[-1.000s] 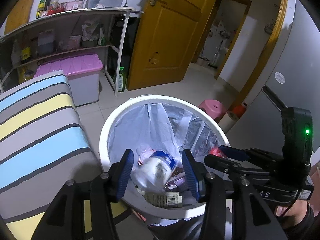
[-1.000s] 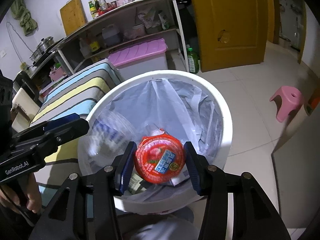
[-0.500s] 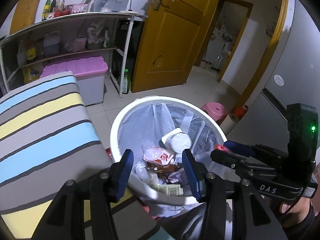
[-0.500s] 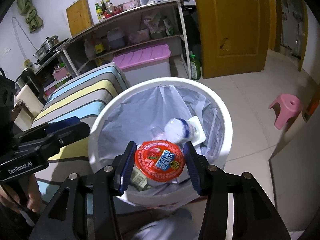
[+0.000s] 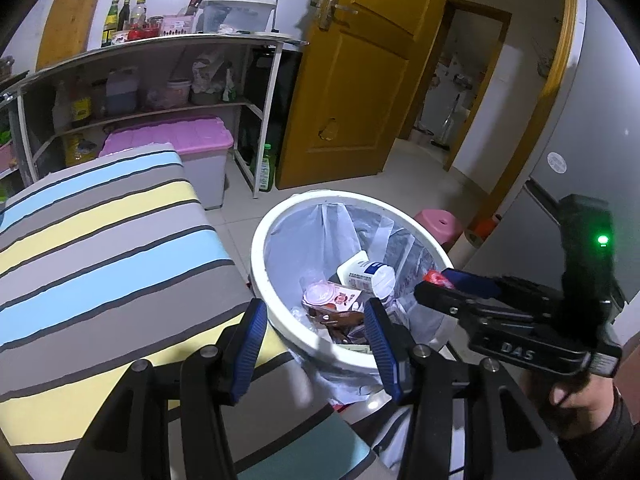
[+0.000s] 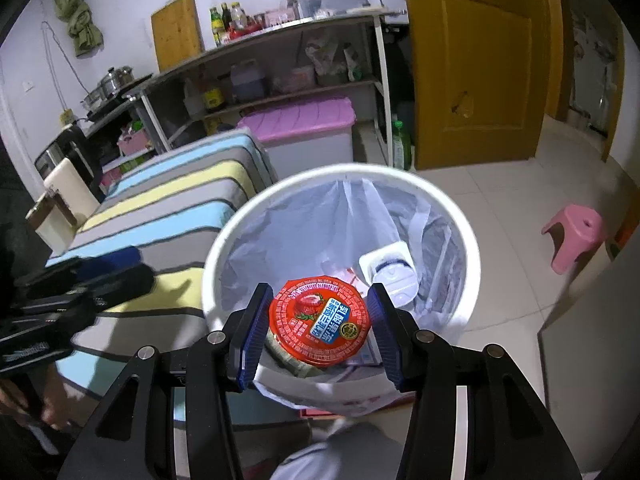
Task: Collect trash
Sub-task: 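Carry the yogurt cup and red-lidded cup over the bin and open both tools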
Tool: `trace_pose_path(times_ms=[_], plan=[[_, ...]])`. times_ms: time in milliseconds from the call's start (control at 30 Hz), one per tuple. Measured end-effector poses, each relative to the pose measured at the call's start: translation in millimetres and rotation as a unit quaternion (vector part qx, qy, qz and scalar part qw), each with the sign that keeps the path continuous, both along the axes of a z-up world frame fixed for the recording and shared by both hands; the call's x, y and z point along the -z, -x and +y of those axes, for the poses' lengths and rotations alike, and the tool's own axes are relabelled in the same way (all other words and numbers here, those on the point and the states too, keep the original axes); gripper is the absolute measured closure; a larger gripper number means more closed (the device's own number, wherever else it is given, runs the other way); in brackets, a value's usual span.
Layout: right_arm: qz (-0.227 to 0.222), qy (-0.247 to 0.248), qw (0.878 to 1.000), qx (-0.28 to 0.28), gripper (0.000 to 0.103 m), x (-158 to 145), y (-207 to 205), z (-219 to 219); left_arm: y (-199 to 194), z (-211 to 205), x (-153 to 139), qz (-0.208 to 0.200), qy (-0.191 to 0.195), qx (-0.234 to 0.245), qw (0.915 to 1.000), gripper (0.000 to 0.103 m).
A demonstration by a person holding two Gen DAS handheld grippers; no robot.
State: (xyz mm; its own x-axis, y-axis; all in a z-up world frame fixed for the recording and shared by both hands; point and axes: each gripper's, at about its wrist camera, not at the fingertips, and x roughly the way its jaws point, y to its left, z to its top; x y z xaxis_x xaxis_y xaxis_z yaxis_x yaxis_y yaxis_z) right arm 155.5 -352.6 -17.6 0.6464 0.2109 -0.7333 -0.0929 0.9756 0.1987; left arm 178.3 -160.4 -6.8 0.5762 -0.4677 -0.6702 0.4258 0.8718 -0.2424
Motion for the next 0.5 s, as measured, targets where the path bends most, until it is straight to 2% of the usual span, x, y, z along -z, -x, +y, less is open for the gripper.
trace_pose_path(times_ms=[67, 133, 500], plan=[[0.003, -0.005, 1.000, -0.001, 0.050, 4.0, -1.6, 0.6, 0.4, 1.2, -1.0, -0.001, -0.001, -0.002, 1.0000, 0.053], [0.000, -0.009, 1.000, -0.003, 0.043, 3.9, -1.0, 1.0, 0.7, 2.6, -1.8, -0.002, -0.001, -0.004, 1.0000, 0.053], [-0.024, 0.001, 1.000, 0.000, 0.043, -15.8, 21.0, 4.4, 17.8, 7.8, -3.3, -0.010, -0.003, -0.009, 0.9999, 0.053]])
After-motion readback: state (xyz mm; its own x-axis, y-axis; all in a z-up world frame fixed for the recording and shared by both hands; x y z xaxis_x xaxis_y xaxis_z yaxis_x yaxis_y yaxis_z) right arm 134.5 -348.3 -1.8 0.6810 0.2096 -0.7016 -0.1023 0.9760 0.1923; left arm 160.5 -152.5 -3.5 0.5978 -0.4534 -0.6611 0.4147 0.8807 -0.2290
